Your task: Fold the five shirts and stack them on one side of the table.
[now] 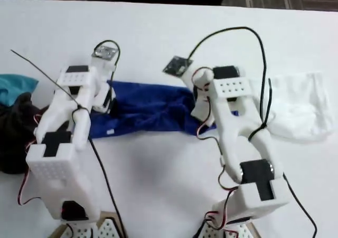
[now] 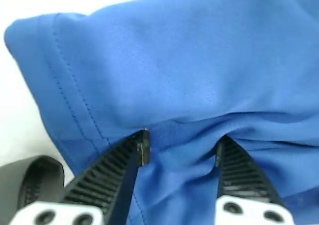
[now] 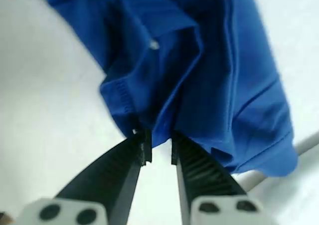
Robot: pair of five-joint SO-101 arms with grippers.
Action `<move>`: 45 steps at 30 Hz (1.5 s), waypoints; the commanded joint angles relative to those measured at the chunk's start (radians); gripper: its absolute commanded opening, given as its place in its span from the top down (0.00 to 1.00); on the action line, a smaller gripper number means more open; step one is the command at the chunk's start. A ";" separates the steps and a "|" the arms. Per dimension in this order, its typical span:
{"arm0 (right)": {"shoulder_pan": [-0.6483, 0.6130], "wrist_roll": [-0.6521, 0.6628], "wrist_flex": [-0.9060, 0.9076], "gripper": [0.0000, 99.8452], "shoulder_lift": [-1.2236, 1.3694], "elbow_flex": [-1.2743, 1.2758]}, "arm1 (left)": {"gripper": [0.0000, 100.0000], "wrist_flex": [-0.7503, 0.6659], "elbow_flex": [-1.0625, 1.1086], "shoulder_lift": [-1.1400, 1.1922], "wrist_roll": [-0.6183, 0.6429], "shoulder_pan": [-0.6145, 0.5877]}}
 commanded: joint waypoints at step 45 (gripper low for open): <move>-0.038 0.009 0.104 0.83 -0.028 0.046 | 0.77 -0.046 -0.001 -0.008 -0.008 0.005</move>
